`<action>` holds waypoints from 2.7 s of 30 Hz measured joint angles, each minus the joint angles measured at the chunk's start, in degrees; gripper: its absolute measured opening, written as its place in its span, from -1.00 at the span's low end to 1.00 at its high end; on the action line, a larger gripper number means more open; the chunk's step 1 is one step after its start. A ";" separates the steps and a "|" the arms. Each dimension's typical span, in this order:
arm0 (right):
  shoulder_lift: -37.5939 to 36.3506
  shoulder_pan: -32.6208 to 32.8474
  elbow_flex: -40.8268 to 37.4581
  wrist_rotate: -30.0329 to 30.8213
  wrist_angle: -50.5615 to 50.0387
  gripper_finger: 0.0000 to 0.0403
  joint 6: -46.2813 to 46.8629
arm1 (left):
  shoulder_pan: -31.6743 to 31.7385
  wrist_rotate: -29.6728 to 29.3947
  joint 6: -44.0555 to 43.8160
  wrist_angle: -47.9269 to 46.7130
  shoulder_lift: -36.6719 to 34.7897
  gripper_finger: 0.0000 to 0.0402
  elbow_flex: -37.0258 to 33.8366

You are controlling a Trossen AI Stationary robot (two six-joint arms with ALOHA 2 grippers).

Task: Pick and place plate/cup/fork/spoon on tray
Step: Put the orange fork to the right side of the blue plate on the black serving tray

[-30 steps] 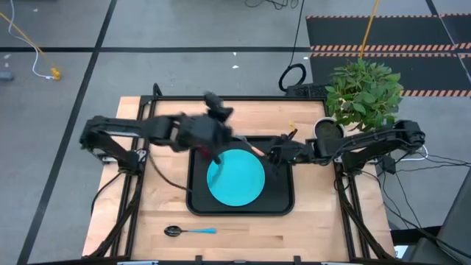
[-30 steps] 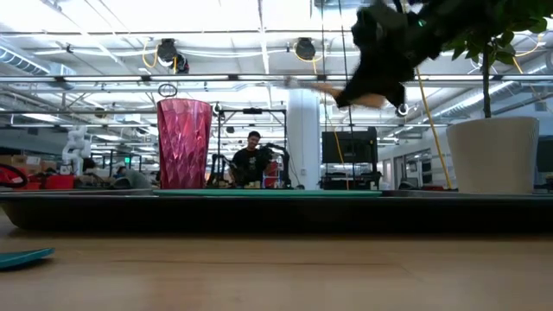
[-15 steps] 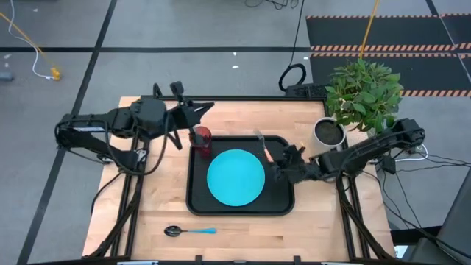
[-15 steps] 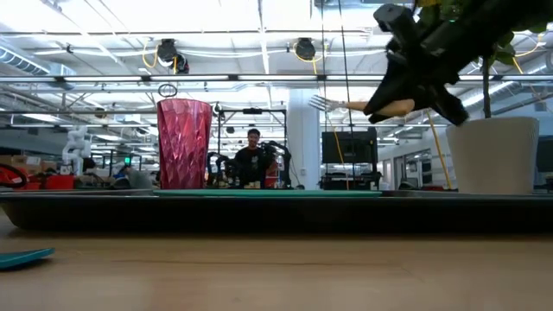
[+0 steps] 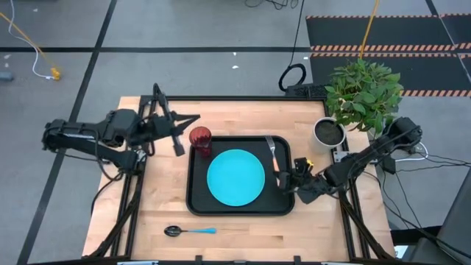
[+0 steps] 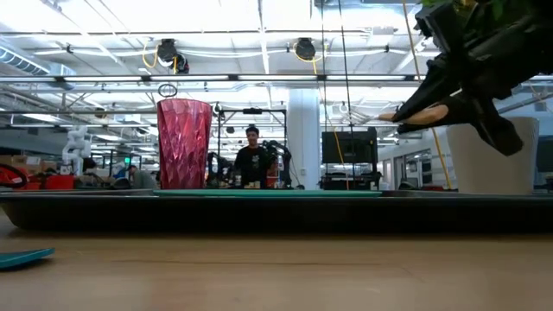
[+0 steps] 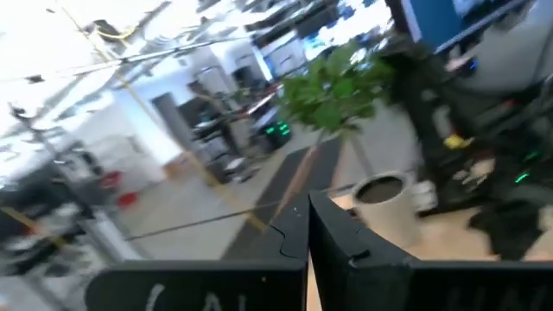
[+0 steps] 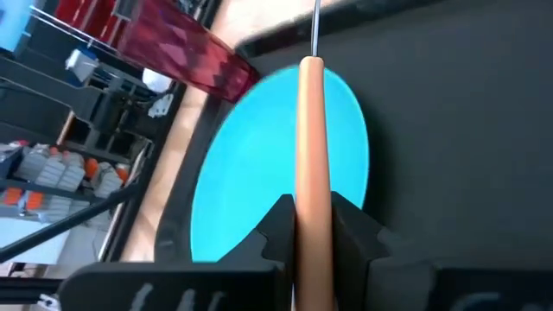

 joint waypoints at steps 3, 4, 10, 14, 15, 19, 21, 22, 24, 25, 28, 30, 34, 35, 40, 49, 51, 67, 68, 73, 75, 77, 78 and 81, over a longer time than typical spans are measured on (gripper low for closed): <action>2.40 1.61 -0.02 -0.21 -0.06 -0.86 4.45 | -0.06 2.93 -4.95 0.53 -2.97 -0.99 -3.85; 3.31 2.20 0.00 -0.27 0.20 -0.86 6.45 | -0.06 3.34 -6.27 0.91 -3.79 -0.99 -5.10; 9.89 4.95 0.01 -3.34 2.76 -0.86 19.39 | -0.06 3.33 -8.78 3.63 -7.13 -0.99 -11.89; 13.08 5.23 0.04 -3.54 5.81 -0.86 24.42 | -0.41 3.22 -8.71 9.86 -7.73 -0.99 -15.83; 13.60 5.14 0.09 -3.83 6.13 -0.86 25.52 | -0.50 3.22 -8.34 11.25 -7.80 -0.99 -16.68; 14.32 4.80 0.09 -5.70 5.96 -0.82 28.60 | -0.83 3.20 -7.44 14.58 -8.36 -0.99 -19.12; 14.55 4.62 0.07 -6.45 6.01 -0.74 28.78 | -0.85 3.20 -7.41 14.65 -8.40 -0.99 -19.32; 14.59 4.49 0.07 -6.46 6.32 -0.70 28.77 | -0.85 3.20 -7.22 14.42 -8.65 -0.99 -19.56; 14.51 4.22 0.09 -6.44 7.39 -0.64 28.37 | -0.85 3.18 -6.98 14.31 -8.76 -0.98 -19.79; 14.51 4.13 0.09 -6.42 7.57 -0.62 28.13 | -0.85 3.18 -6.96 14.35 -8.76 -0.98 -19.93; 14.55 4.07 0.07 -6.48 8.25 -0.57 27.69 | -0.82 3.18 -6.81 14.18 -9.12 -0.98 -20.40; 14.53 4.06 0.09 -7.28 9.39 -0.54 26.04 | -0.80 3.18 -6.34 14.17 -9.37 -0.99 -20.74; 14.53 3.92 0.09 -11.12 10.66 -0.47 21.78 | -0.80 3.16 -6.26 14.23 -9.50 -0.98 -21.39; 14.53 3.92 0.09 -12.35 10.81 -0.45 20.77 | -0.80 3.18 -6.36 14.19 -9.50 -0.97 -21.47; 14.53 3.87 0.09 -15.35 10.52 -0.32 17.82 | -0.80 3.18 -7.25 13.95 -9.48 -0.96 -21.51; 14.53 0.44 0.09 -15.49 10.64 -0.19 14.22 | -0.82 3.42 -8.01 14.06 -9.48 -0.96 -21.49; 14.53 -0.22 0.07 -17.36 11.40 -0.19 12.54 | -0.80 3.44 -8.36 13.93 -9.48 -0.95 -21.49; 14.50 -5.50 0.07 -33.15 13.06 -0.18 4.44 | -1.26 3.57 -8.82 12.48 -9.46 -0.95 -21.51; 14.51 -5.50 0.07 -33.19 13.03 -0.18 4.29 | -1.46 3.57 -8.81 12.42 -9.46 -0.95 -21.51; 14.46 -5.50 0.09 -32.95 12.10 -0.18 4.12 | -1.92 3.60 -8.76 12.34 -9.46 -0.95 -21.51; 14.46 -5.48 0.09 -32.89 12.05 -0.18 3.81 | -1.94 3.60 -8.79 12.21 -9.46 -0.95 -21.50; 14.14 -5.48 0.09 -32.97 11.91 -0.18 3.69 | -1.94 3.60 -8.80 11.75 -9.46 -0.95 -21.49; 13.58 -5.45 0.09 -32.97 11.36 -0.18 3.38 | -1.94 3.60 -8.80 11.59 -9.45 -0.95 -21.49; 10.98 -5.44 0.01 -32.93 9.92 -0.18 1.78 | -1.94 3.60 -8.99 11.50 -9.44 -0.95 -21.51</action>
